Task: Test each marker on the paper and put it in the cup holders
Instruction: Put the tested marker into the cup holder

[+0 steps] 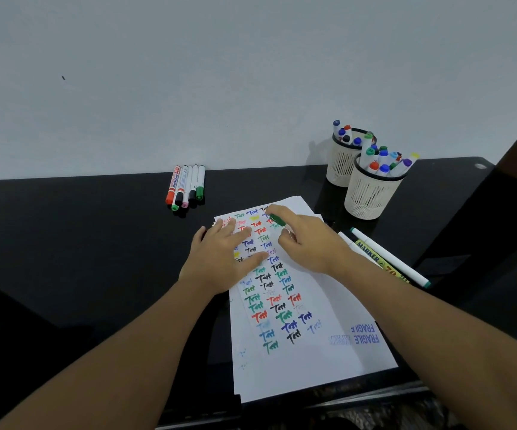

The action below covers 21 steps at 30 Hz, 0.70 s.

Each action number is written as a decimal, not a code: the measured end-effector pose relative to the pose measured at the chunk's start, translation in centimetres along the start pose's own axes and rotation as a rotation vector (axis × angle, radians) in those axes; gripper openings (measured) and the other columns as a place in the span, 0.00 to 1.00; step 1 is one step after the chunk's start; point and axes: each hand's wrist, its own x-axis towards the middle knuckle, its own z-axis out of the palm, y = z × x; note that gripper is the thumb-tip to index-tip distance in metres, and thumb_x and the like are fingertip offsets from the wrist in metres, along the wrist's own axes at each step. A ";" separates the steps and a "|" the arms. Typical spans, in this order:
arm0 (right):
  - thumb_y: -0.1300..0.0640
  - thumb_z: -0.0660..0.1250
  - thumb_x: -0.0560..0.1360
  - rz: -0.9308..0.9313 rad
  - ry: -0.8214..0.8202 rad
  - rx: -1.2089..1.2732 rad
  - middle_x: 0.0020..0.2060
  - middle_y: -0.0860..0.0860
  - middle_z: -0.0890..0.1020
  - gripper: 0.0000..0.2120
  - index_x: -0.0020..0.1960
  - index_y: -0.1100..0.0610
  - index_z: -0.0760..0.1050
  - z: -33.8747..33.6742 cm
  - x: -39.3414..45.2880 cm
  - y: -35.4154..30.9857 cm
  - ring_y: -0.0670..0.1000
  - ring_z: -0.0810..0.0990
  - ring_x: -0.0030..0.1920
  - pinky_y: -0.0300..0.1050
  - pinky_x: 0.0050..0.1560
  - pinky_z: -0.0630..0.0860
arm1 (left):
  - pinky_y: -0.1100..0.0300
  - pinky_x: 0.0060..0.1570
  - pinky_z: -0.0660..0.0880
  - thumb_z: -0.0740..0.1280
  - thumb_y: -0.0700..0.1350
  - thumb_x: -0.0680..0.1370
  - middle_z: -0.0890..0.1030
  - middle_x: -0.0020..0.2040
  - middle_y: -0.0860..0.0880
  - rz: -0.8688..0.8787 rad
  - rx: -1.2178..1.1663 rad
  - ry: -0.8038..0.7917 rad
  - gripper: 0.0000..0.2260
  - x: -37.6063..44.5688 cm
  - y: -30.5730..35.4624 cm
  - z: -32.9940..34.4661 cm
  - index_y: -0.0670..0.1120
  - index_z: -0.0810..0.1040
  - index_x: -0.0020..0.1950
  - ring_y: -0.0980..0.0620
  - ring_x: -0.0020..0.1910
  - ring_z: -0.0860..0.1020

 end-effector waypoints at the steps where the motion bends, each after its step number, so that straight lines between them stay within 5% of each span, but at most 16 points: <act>1: 0.50 0.56 0.84 -0.002 -0.013 0.003 0.53 0.48 0.82 0.24 0.78 0.37 0.58 0.0 -0.1 -0.1 0.46 0.80 0.41 0.50 0.43 0.82 | 0.42 0.78 0.49 0.52 0.79 0.71 0.63 0.80 0.50 -0.001 0.004 -0.003 0.40 0.0 0.0 0.0 0.58 0.66 0.78 0.49 0.80 0.56; 5: 0.51 0.59 0.83 0.006 -0.008 0.019 0.39 0.41 0.77 0.25 0.77 0.38 0.59 0.1 -0.3 -0.3 0.46 0.79 0.37 0.45 0.35 0.78 | 0.42 0.78 0.49 0.46 0.79 0.68 0.63 0.80 0.50 -0.007 0.004 -0.004 0.44 0.0 0.0 -0.1 0.58 0.66 0.78 0.49 0.80 0.56; 11: 0.53 0.60 0.81 0.024 0.030 0.044 0.36 0.43 0.77 0.24 0.75 0.37 0.60 0.3 -0.3 -0.3 0.50 0.79 0.36 0.52 0.38 0.81 | 0.42 0.79 0.48 0.51 0.77 0.71 0.61 0.81 0.51 -0.022 0.024 -0.043 0.40 0.0 0.2 -0.3 0.59 0.65 0.78 0.49 0.81 0.55; 14: 0.52 0.58 0.82 0.055 0.049 0.068 0.47 0.48 0.83 0.24 0.74 0.35 0.59 0.5 -0.2 0.0 0.49 0.80 0.38 0.52 0.42 0.83 | 0.42 0.79 0.48 0.53 0.76 0.72 0.61 0.81 0.51 -0.028 0.022 -0.058 0.39 0.0 0.2 -0.4 0.59 0.64 0.79 0.50 0.81 0.55; 18: 0.57 0.53 0.86 0.068 -0.028 0.156 0.68 0.51 0.78 0.24 0.77 0.36 0.60 0.2 -0.3 0.2 0.49 0.80 0.58 0.50 0.61 0.78 | 0.43 0.79 0.48 0.53 0.77 0.72 0.61 0.81 0.52 -0.036 0.015 -0.055 0.39 0.2 0.2 -0.3 0.59 0.65 0.78 0.50 0.80 0.55; 21: 0.60 0.52 0.86 0.154 -0.007 0.318 0.61 0.52 0.81 0.21 0.69 0.40 0.73 -0.6 -0.6 0.4 0.48 0.82 0.55 0.48 0.61 0.78 | 0.43 0.79 0.47 0.52 0.78 0.71 0.61 0.81 0.52 -0.040 0.015 -0.067 0.40 0.2 0.2 -0.3 0.60 0.65 0.78 0.51 0.81 0.55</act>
